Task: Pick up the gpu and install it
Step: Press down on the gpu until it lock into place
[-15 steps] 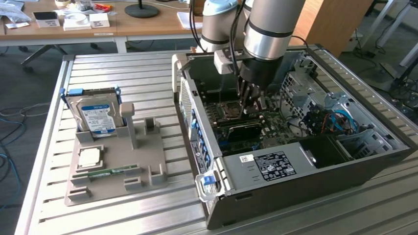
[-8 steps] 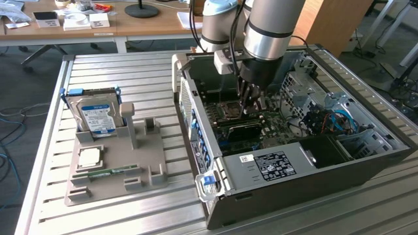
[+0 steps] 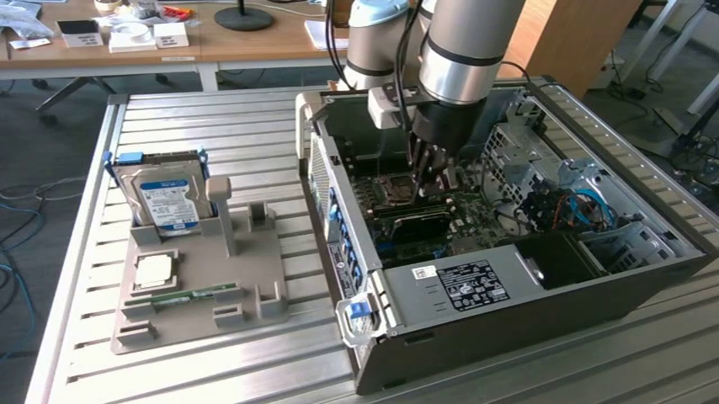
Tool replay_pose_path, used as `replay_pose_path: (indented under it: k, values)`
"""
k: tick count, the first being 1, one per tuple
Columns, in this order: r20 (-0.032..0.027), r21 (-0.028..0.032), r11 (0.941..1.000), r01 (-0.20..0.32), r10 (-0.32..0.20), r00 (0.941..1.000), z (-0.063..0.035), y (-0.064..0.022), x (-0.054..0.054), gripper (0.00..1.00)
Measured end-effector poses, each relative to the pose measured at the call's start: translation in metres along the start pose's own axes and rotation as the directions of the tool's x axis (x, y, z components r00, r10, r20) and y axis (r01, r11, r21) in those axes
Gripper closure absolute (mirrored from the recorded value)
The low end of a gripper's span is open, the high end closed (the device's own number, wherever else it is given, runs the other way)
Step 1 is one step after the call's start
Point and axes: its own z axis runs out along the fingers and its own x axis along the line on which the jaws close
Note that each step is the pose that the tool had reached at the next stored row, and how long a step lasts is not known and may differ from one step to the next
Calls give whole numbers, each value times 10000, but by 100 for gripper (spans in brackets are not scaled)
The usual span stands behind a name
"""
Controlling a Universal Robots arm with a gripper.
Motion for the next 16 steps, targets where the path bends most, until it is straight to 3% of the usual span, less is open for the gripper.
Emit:
replay_pose_path:
  k: [16]
  values:
    - [0, 0, 10000, -2, 2, 10000, 19, 1, 16, 89]
